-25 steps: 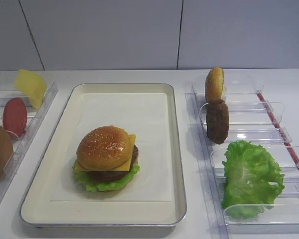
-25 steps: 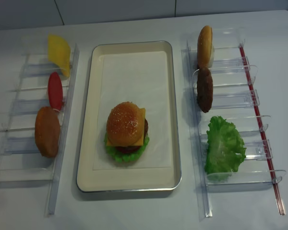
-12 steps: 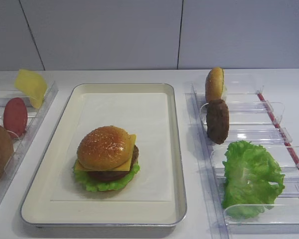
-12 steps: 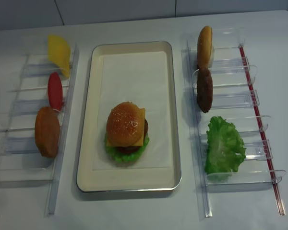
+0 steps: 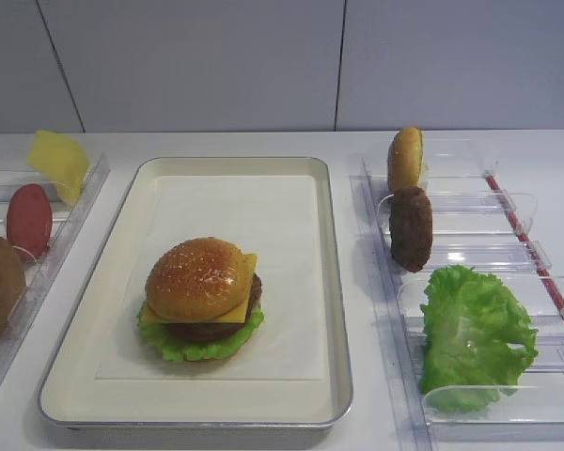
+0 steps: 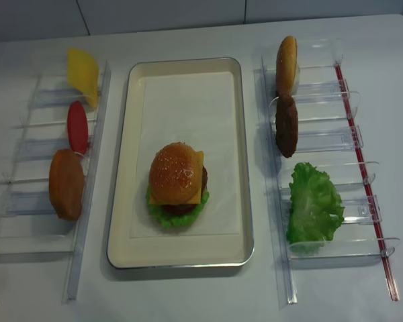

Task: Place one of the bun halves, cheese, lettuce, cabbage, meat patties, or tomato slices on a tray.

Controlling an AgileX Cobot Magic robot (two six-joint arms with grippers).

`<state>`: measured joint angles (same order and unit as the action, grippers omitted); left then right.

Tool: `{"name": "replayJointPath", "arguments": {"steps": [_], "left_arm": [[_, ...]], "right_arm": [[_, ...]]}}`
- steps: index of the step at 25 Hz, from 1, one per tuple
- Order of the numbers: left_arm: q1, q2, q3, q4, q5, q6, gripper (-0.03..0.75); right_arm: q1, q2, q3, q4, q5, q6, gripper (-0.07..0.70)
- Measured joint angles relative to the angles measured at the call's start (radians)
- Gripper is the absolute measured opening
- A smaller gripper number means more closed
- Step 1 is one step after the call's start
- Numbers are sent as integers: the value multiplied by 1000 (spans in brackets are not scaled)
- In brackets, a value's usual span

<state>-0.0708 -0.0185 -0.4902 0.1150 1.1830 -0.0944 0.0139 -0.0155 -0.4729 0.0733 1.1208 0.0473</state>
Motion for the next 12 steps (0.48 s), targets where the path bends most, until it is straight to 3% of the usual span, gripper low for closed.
{"name": "replayJointPath", "arguments": {"steps": [12], "left_arm": [[0, 0, 0, 0, 0, 0, 336]], "right_arm": [[0, 0, 0, 7, 0, 4, 321]]}}
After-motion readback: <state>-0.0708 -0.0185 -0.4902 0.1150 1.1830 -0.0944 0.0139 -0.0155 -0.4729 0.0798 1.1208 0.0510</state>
